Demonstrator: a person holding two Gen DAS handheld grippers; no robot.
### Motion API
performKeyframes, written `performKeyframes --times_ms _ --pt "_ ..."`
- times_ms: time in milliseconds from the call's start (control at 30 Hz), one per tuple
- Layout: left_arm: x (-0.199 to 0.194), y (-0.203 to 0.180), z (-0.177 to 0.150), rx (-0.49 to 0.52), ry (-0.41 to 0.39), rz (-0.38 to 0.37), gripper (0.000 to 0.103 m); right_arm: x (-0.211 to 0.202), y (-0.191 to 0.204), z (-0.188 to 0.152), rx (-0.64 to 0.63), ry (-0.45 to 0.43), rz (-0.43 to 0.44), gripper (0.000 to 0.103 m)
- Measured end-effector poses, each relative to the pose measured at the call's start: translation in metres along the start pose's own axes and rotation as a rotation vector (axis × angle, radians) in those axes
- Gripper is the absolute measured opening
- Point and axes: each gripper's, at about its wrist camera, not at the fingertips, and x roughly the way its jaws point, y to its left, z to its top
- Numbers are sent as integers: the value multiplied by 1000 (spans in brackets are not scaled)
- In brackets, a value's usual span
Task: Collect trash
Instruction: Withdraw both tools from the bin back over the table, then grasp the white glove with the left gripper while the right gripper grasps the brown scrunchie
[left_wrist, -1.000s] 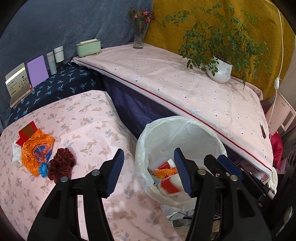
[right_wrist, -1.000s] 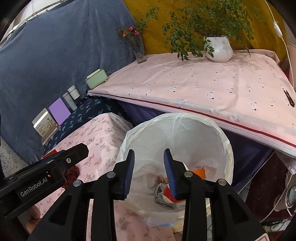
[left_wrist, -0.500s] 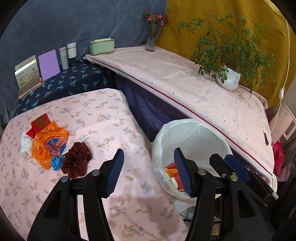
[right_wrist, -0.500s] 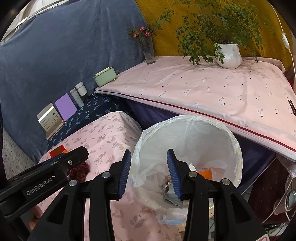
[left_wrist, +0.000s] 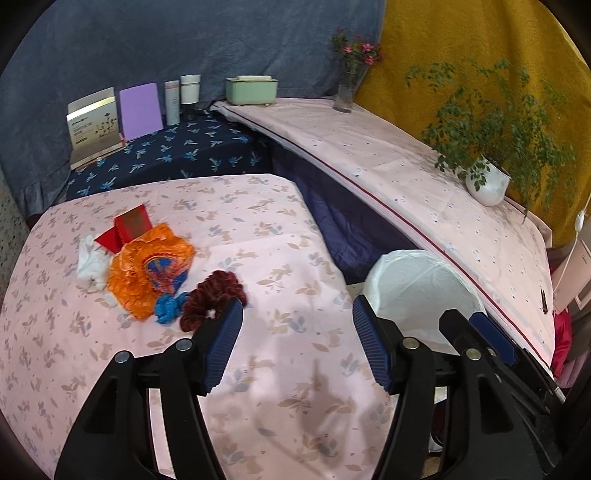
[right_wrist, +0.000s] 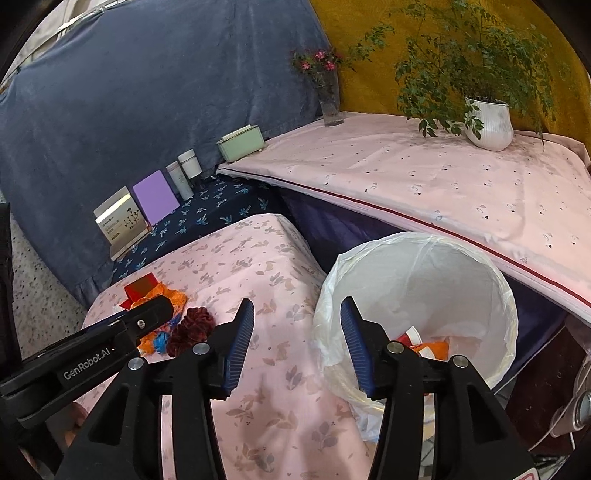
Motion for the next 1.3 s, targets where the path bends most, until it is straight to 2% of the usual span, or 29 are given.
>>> performKeyframes --times_ms 300,767,967,1300 --pt "-10 55 -3 -84 -12 65 63 8 42 -8 -65 29 44 49" --pt "-13 153 -16 -226 0 188 63 39 102 -29 -134 114 86 49" --pt "-6 188 -17 -255 9 230 63 59 119 -36 -152 152 95 49" --pt "25 238 -10 -318 49 245 63 103 136 -39 -148 207 97 49"
